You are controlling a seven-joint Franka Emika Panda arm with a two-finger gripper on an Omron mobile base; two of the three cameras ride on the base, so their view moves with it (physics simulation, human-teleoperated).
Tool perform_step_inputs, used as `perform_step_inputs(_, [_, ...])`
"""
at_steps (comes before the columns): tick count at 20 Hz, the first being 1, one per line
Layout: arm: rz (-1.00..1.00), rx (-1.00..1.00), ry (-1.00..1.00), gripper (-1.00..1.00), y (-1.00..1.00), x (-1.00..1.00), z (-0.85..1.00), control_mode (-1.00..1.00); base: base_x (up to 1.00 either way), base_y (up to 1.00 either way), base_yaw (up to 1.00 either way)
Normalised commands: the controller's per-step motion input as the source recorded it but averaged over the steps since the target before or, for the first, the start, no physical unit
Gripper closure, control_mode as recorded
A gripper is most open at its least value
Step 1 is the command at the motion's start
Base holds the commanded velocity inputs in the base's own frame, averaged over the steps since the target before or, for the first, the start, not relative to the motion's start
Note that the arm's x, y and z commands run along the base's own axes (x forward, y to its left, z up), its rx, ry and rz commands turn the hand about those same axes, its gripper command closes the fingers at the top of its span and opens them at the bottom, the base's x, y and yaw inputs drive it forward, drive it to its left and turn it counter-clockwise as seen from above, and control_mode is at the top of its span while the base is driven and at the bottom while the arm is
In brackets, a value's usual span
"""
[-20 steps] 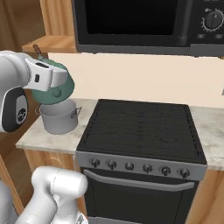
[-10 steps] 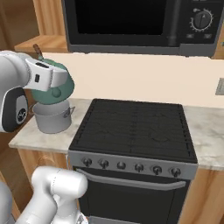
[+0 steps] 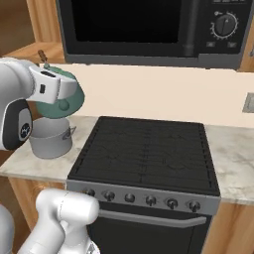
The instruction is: Pick the kettle from the cabinet and place it on a stove burner. Then pick the pot from the counter and place it on another stove burner. Finally, turn both burners on.
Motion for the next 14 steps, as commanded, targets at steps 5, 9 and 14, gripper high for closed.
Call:
perform_step_inputs(5, [0.00, 0.00, 0.00, 1.00, 0.00, 0.00, 0.00, 1.00, 0.40, -0.20, 0.01])
perform_step_inputs(9, [0.00, 0.00, 0.00, 1.00, 0.00, 0.00, 0.00, 1.00, 0.18, -0.27, 0.00])
perform_step_inputs(14, [0.00, 0.00, 0.00, 1.00, 0.00, 0.00, 0.00, 1.00, 0.15, -0.36, 0.00])
